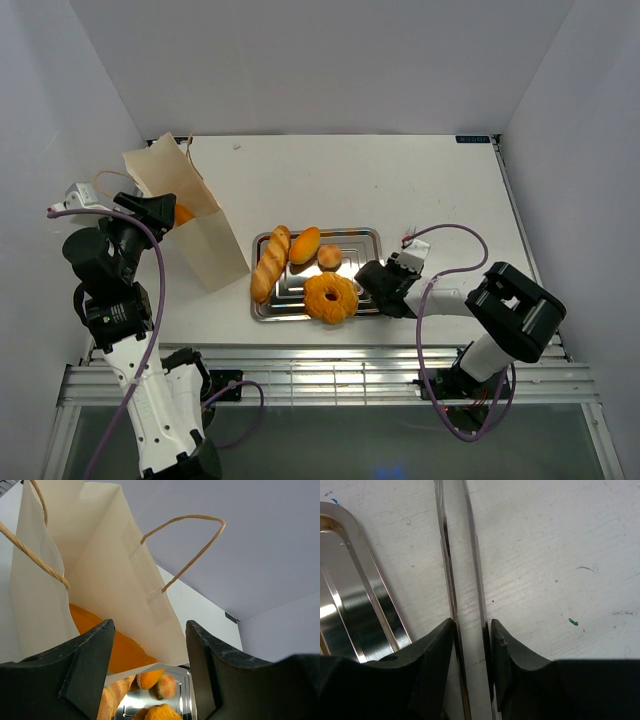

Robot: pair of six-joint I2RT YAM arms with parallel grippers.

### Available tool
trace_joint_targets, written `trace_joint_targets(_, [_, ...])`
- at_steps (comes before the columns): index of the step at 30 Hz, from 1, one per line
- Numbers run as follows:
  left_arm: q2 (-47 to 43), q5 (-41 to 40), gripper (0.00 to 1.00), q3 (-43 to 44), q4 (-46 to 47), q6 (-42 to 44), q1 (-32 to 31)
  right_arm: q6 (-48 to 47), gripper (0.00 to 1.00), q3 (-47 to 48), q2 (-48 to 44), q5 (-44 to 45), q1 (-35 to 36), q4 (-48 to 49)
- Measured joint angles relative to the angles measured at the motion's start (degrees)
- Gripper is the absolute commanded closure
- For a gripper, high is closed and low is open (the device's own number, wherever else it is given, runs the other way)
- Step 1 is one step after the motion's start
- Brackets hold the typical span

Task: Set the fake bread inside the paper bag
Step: Pick up the clamp at the center of the board.

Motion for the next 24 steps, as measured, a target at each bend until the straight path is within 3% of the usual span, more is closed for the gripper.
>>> trace_joint_targets(3, [0.0, 0.0, 0.31, -0.1, 0.0, 0.0, -0.1, 0.6, 0.8, 0.9, 0.9, 0.4, 0.5, -0.4])
trace_joint_targets(6, [0.0, 0.0, 0.31, -0.2, 0.0, 0.0, -0.3, 1.1, 0.88, 1.1, 1.0, 0.4, 0.7, -0.8])
trace_joint_targets(16, [0.0, -0.2, 0.31, -0.2, 0.0, 0.1, -0.5, 0.8, 0.92, -0.9, -9.6, -6.4, 0.0, -9.0])
trace_joint_targets(24, [1.5, -3.4, 0.3, 3.2, -2.5, 1.9, -0.5, -13.6, 0.92, 2.2, -27.2, -25.2, -5.7, -12.9])
